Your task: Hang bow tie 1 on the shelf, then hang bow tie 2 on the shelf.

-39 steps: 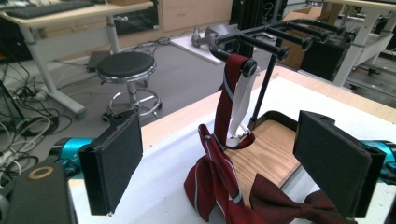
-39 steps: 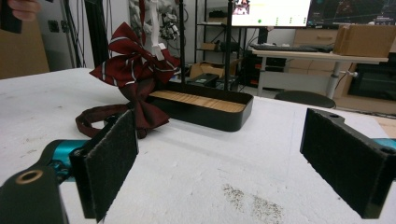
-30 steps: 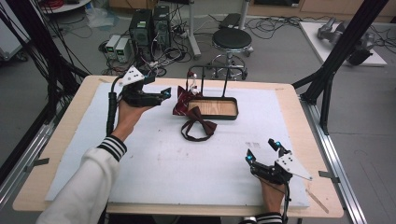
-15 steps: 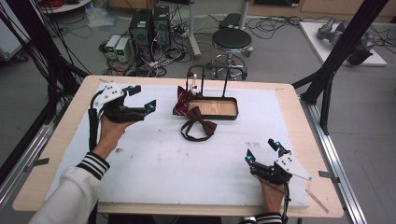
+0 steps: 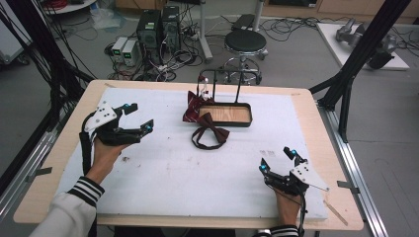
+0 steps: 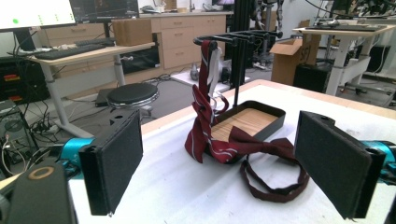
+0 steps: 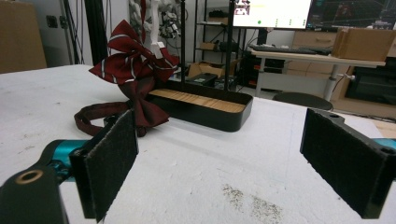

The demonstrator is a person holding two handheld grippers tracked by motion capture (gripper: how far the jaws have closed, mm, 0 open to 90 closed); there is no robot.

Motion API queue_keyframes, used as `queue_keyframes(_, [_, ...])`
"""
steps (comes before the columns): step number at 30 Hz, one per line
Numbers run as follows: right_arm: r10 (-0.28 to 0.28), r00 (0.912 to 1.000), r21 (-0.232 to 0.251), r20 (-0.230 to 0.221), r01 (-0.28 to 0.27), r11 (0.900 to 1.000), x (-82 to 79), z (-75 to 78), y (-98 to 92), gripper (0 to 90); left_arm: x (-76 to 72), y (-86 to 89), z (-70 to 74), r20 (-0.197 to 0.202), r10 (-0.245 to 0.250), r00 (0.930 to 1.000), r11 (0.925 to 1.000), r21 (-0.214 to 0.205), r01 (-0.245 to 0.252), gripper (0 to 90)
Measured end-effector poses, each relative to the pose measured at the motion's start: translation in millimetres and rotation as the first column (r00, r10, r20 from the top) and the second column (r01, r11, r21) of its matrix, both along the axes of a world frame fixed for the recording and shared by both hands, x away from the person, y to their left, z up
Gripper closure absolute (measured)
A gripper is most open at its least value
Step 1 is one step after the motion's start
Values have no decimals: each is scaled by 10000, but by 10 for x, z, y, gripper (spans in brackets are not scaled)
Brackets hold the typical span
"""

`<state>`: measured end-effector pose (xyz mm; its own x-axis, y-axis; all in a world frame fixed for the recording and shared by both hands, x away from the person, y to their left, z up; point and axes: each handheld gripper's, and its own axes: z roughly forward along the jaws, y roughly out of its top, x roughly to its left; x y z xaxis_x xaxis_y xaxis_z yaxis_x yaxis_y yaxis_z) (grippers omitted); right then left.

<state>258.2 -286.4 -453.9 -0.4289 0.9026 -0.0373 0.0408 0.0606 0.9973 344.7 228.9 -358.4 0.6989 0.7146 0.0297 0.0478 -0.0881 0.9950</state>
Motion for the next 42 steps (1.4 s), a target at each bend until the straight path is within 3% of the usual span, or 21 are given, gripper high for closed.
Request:
queue_keyframes(23, [-48, 10000, 75, 79, 48, 10000, -2, -2, -8, 106, -293, 193, -235, 196, 237, 9995, 9997, -69, -236, 162])
queue_keyframes(37, [-32, 10000, 70, 68, 31, 10000, 0, -1, -8, 106, -363, 288, -215, 363, 364, 9987, 9991, -252, -355, 162])
queue_keyframes(42, [236, 9997, -309, -17, -237, 9992, 14, 8, 20, 106, -402, 310, -230, 447, 346, 9984, 9991, -254, -335, 162])
